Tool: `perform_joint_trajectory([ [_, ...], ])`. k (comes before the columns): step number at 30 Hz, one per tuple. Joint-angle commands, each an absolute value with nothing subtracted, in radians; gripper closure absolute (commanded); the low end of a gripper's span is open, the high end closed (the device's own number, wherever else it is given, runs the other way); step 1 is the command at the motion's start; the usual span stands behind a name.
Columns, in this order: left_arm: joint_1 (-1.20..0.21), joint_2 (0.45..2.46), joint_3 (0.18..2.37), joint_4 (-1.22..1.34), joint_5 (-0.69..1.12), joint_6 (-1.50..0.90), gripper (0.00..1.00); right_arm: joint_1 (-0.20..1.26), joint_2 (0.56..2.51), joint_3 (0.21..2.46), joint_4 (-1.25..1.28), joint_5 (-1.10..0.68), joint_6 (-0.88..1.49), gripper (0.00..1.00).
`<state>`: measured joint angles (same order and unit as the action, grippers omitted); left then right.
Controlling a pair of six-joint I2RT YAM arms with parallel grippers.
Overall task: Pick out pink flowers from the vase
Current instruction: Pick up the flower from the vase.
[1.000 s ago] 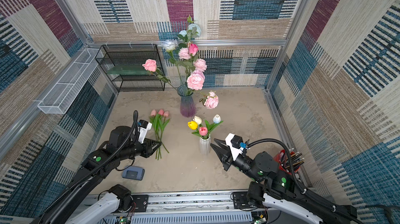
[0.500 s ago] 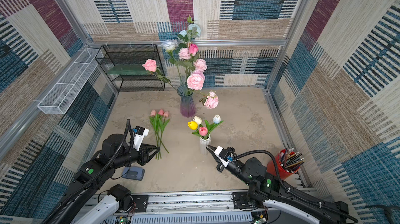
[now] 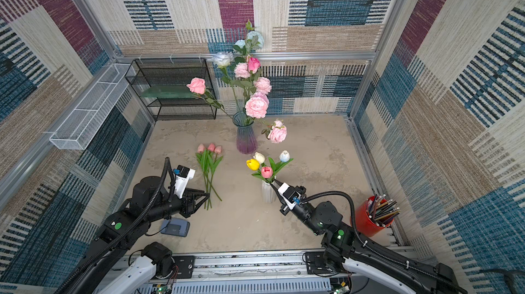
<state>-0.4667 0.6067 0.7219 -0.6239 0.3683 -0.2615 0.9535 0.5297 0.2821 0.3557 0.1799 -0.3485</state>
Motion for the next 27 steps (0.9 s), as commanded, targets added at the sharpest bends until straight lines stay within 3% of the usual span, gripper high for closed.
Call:
perform_joint_trajectory([
  [1,-0.468,0.596,0.719,-0.598,0.364,-0.242,0.65,0.910,0.562,0.302,0.444,0.111,-0.305,0.80],
  [18,-0.468,0.595,0.714,-0.597,0.345,-0.247,0.65,0.873,0.619,0.338,0.450,0.022,-0.299,0.74],
  [27,-0.468,0.594,0.715,-0.599,0.342,-0.247,0.65,0.860,0.674,0.348,0.461,0.014,-0.293,0.76],
])
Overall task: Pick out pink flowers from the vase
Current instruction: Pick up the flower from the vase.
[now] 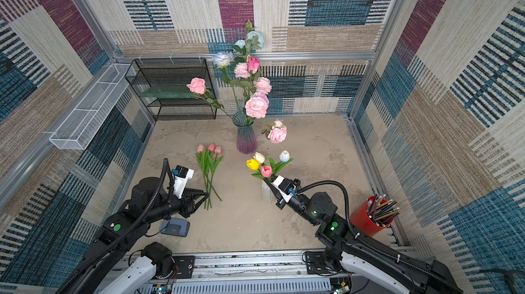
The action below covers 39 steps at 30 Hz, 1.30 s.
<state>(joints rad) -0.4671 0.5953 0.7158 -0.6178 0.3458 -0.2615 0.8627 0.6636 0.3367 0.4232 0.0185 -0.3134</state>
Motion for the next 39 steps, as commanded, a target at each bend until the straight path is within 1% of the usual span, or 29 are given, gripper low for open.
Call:
perform_joint_trajectory([
  [1,-0.468,0.592,0.716,-0.599,0.343,-0.247,0.65,0.856,0.677,0.348,0.464,0.010,-0.292,0.77],
  [7,-0.468,0.591,0.715,-0.598,0.344,-0.246,0.65,0.839,0.686,0.358,0.456,-0.018,-0.283,0.94],
  [10,-0.468,0.590,0.715,-0.598,0.344,-0.248,0.65,0.838,0.678,0.372,0.438,-0.023,-0.279,0.99],
  [16,-0.468,0.593,0.713,-0.597,0.342,-0.247,0.65,0.839,0.649,0.446,0.382,-0.034,-0.274,1.00],
  [22,-0.468,0.595,0.715,-0.600,0.341,-0.245,0.65,0.841,0.668,0.609,0.241,-0.039,-0.239,1.00],
  [28,-0.468,0.585,0.721,-0.600,0.352,-0.244,0.65,0.848,0.685,0.779,0.151,-0.087,-0.204,1.00],
  [34,-0.468,0.586,0.748,-0.599,0.370,-0.259,0.64,0.882,0.725,0.968,0.041,-0.010,-0.147,1.00],
  [39,-0.475,0.619,0.830,-0.581,0.407,-0.275,0.64,0.892,0.779,1.120,-0.080,0.045,-0.069,1.00],
])
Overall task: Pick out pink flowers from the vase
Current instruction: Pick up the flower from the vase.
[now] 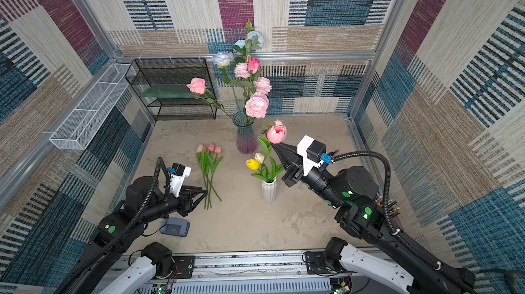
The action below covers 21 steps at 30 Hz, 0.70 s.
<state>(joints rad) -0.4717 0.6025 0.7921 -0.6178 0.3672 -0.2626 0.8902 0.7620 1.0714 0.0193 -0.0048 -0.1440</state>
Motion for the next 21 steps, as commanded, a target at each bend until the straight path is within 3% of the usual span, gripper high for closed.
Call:
perform_joint_trajectory([
  [1,-0.481,0.634,0.854,-0.585,0.413,-0.273,0.64,0.892,0.789,1.145,-0.103,0.047,-0.043,1.00],
  [10,-0.540,0.720,0.997,-0.617,0.382,-0.215,0.61,0.925,0.837,1.267,-0.176,0.105,0.158,1.00],
  [21,-0.746,0.881,1.222,-0.711,0.230,-0.044,0.56,0.973,0.985,1.370,-0.268,0.206,0.410,1.00],
])
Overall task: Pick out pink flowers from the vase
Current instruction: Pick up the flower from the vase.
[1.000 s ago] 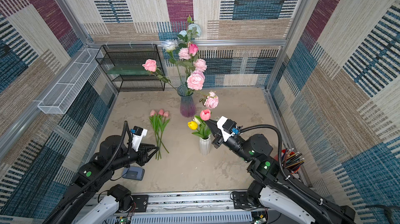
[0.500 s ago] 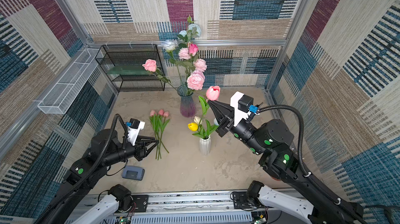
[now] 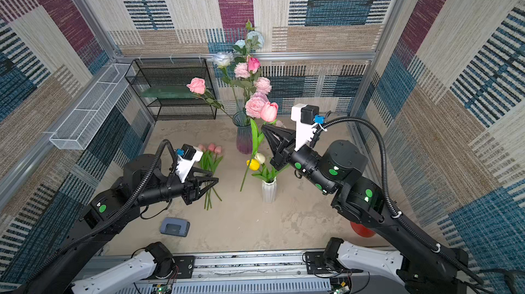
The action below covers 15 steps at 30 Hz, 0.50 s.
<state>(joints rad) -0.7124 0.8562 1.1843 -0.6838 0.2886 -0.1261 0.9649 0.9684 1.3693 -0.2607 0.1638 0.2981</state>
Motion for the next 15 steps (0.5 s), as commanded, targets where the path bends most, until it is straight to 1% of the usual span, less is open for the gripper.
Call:
perform_joint_trajectory([
  [1,-0.771,0.901,1.246,-0.725,0.212,-0.027,0.56,0.978,1.004,1.378,-0.283,0.230,0.462,1.00],
  [5,-0.871,0.974,1.321,-0.784,0.105,0.025,0.54,0.997,1.068,1.417,-0.367,0.329,0.588,1.00],
  [10,-0.967,1.020,1.350,-0.786,-0.029,0.060,0.53,1.012,1.083,1.381,-0.343,0.354,0.642,1.00],
  [15,-1.043,1.077,1.377,-0.810,-0.168,0.101,0.58,1.015,1.089,1.360,-0.322,0.367,0.676,1.00],
])
